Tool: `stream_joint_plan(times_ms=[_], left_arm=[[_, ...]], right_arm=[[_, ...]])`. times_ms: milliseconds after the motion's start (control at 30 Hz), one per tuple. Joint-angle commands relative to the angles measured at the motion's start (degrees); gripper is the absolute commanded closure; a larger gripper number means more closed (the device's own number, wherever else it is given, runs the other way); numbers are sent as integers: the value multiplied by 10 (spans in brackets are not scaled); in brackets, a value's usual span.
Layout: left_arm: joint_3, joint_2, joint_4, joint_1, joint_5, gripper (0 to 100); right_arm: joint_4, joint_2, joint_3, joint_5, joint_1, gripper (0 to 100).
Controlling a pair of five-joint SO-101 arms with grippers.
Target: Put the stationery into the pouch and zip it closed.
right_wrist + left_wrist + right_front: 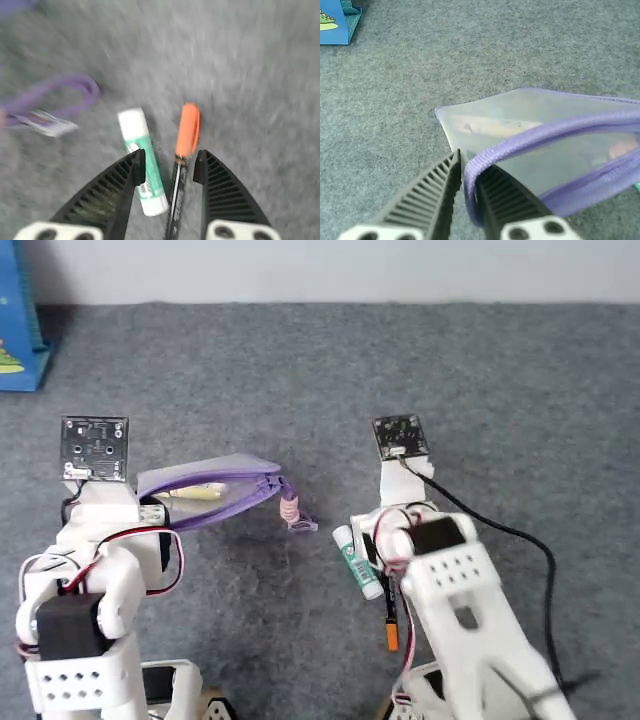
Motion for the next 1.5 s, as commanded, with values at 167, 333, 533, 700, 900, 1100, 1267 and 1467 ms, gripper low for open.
stream_joint_plan(times_ms=[167, 333, 533, 700, 900, 1100, 1267, 1467], left_arm=[[-4, 2, -3, 1, 4, 987], [-4, 2, -3, 1, 4, 987], [-4, 2, -3, 1, 4, 987], [-4, 2, -3, 1, 4, 987], [-4, 2, -3, 1, 4, 987], [-4, 2, -3, 1, 4, 987], [-4, 2, -3, 1, 4, 987], [-4, 2, -3, 1, 4, 987]], right_arm=[[-65, 191, -86, -2, 38, 830], [-73, 273, -135, -1, 51, 830], [-73, 366, -189, 0, 51, 869], [-62, 405, -210, 25, 51, 985], [-7, 364, -217, 36, 49, 991], [71, 207, -216, 37, 37, 991], [132, 67, -216, 37, -2, 991], [145, -85, -219, 37, -71, 991]])
